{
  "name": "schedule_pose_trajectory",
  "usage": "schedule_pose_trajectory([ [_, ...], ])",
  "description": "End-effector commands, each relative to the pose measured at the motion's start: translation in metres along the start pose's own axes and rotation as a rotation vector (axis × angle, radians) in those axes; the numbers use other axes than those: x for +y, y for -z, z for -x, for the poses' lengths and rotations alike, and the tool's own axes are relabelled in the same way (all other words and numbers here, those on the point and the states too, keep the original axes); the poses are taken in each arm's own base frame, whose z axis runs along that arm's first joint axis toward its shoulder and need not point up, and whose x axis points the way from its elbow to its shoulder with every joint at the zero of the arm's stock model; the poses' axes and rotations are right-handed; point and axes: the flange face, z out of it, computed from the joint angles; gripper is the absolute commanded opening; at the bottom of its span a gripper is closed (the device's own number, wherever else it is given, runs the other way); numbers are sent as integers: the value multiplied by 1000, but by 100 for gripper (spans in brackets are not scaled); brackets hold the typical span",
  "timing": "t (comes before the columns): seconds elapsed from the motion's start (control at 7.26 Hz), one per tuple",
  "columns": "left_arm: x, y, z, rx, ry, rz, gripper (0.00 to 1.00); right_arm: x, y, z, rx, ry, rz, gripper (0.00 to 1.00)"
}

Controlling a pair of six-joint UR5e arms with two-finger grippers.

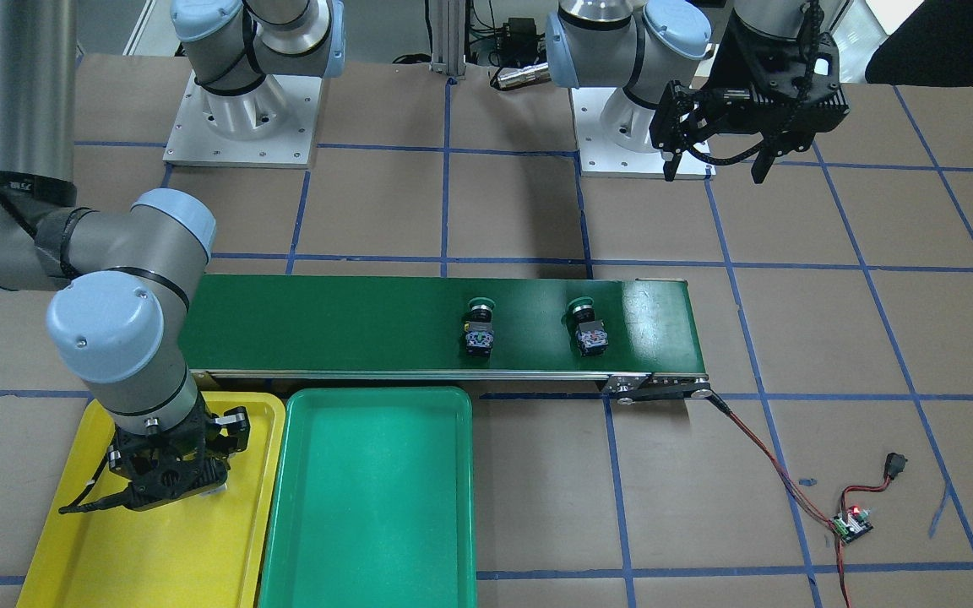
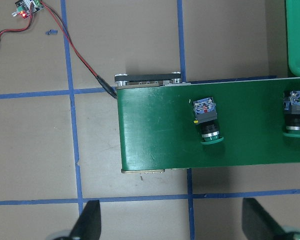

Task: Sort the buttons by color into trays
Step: 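Release the yellow-capped button into the yellow tray with the right gripper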

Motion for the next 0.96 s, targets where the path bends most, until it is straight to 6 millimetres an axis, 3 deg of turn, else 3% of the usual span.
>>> schedule_pose_trajectory([
  [0.0, 3, 4, 0, 2, 4, -10, 100, -3, 2, 10, -28, -9, -7, 100],
  [0.14, 4, 6, 0, -1, 5, -14, 100, -1, 15, 26, -38, -60, -5, 100],
  [0.41, 3, 5, 0, -3, 5, -14, 100, 15, 64, 85, -135, -166, 52, 100],
  [0.55, 2, 5, 0, -3, 5, -14, 100, 30, 77, 124, -147, -200, 71, 100],
  [0.83, 2, 5, 0, -1, 5, -14, 100, 69, 77, 187, -153, -278, 111, 100],
])
